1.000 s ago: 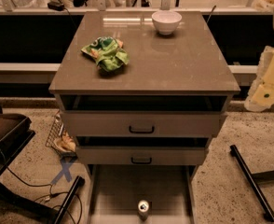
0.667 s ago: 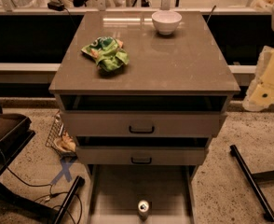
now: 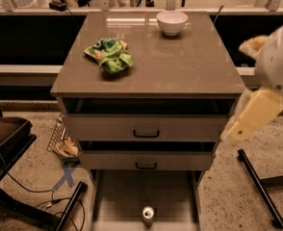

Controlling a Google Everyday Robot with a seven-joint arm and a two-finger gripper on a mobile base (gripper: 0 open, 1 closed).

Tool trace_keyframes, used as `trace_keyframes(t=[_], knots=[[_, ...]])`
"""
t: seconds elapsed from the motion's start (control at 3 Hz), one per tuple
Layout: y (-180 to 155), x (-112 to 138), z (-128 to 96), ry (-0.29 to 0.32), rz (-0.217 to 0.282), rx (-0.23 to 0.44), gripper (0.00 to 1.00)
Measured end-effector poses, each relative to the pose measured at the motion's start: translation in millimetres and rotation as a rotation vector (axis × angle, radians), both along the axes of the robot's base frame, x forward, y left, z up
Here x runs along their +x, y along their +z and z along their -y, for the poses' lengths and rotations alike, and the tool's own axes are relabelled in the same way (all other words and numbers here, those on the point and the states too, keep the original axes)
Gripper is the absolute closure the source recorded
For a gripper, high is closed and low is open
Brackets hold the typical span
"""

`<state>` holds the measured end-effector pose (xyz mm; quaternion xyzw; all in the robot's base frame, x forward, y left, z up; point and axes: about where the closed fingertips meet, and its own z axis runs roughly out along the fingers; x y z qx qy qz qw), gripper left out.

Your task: Pick redbull can from bottom drawer and place on counter

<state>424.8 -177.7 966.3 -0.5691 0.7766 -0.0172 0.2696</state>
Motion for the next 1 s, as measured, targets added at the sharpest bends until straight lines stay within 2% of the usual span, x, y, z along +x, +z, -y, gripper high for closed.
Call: trace_keyframes(t=[0.33, 0.67, 1.0], knots=[[-67, -10, -19, -0.033, -0.034, 0.149, 0.0], [-132, -19, -40, -0.061, -0.065, 0.233, 0.0], [-182, -28, -41, -0.105, -0.079, 0.24, 0.0]])
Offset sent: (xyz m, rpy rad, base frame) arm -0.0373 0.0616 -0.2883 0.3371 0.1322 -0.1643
